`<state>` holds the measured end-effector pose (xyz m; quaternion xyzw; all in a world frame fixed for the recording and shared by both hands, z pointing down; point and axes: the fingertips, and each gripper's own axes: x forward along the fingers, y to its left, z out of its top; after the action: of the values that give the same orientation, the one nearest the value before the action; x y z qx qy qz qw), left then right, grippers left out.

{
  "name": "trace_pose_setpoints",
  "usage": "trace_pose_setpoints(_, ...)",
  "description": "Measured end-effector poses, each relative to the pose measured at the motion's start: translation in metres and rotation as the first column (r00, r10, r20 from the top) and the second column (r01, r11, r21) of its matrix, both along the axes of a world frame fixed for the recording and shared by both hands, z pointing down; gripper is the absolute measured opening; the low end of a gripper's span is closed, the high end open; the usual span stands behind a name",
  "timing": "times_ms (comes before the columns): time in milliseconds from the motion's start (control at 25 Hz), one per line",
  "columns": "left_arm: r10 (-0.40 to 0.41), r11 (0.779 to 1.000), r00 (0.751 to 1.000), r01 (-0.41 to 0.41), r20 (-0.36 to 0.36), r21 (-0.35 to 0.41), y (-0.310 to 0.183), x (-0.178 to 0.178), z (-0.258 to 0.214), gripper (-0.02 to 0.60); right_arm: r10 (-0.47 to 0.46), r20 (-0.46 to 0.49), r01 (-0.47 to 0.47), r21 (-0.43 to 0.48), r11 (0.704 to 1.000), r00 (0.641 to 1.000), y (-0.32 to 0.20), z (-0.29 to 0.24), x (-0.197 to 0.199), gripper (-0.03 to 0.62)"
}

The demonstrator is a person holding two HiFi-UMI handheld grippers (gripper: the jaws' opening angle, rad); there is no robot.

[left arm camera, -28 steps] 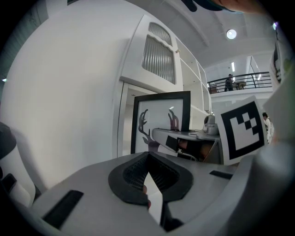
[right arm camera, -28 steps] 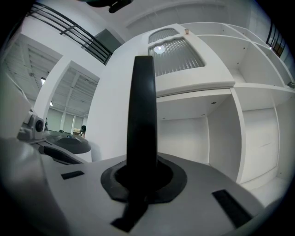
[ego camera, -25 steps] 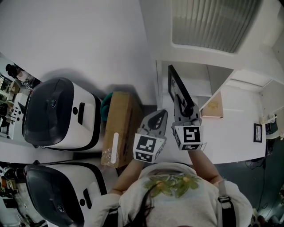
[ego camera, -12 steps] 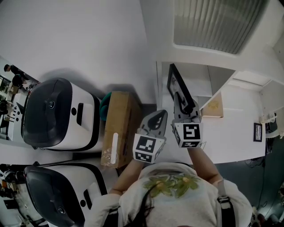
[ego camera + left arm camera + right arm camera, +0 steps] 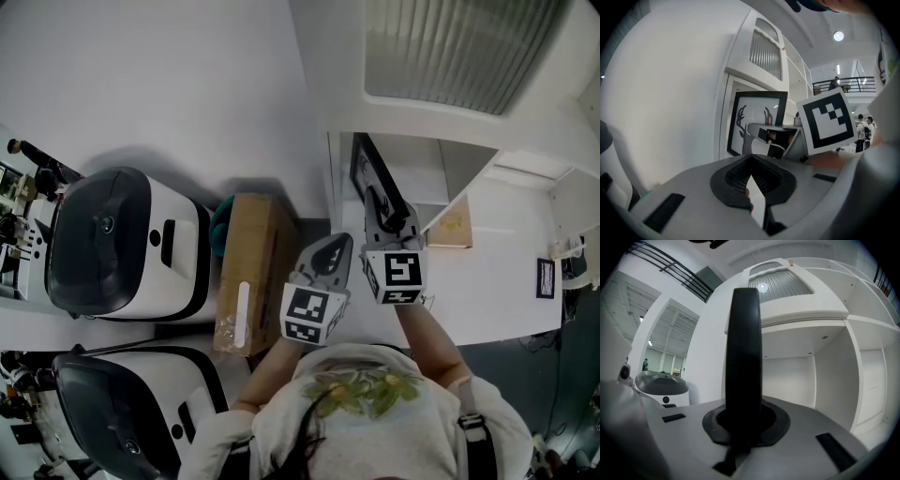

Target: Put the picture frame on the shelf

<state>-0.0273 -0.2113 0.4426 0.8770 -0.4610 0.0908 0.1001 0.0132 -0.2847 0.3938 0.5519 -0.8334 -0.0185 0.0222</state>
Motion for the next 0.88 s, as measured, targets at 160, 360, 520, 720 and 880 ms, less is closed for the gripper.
trace_pose_setpoints(160,0.002,1.000,1.000,-0.002,-0.004,-0.002,-0.002,0.001,0.000,0.028,-0.004,0.011,0.004,0.002,1.000,1.000,-0.007,-0.002,-0.001,0.035)
trace_pose_setpoints(360,0.006,1.000,1.000,-0.006,-0.004,-0.010,-0.004,0.003,0.002,0.028,-0.007,0.010,0.007,0.003,1.000,1.000,-0.013,-0.002,-0.002,0.035)
trace_pose_setpoints(520,0.008,1.000,1.000,-0.008,-0.008,-0.016,-0.006,0.004,0.004,0.028,-0.010,0.018,0.010,0.004,1.000,1.000,-0.017,-0.002,-0.003,0.035)
trace_pose_setpoints(720,0.007,1.000,1.000,-0.007,-0.006,-0.019,-0.010,0.004,0.005,0.028,-0.012,0.029,0.012,-0.003,1.000,1.000,-0.025,-0.002,-0.004,0.035)
trace_pose_setpoints(880,0.001,1.000,1.000,-0.002,-0.007,-0.020,-0.013,0.001,0.005,0.028,-0.007,0.035,0.007,-0.010,1.000,0.999,-0.030,-0.001,-0.004,0.035)
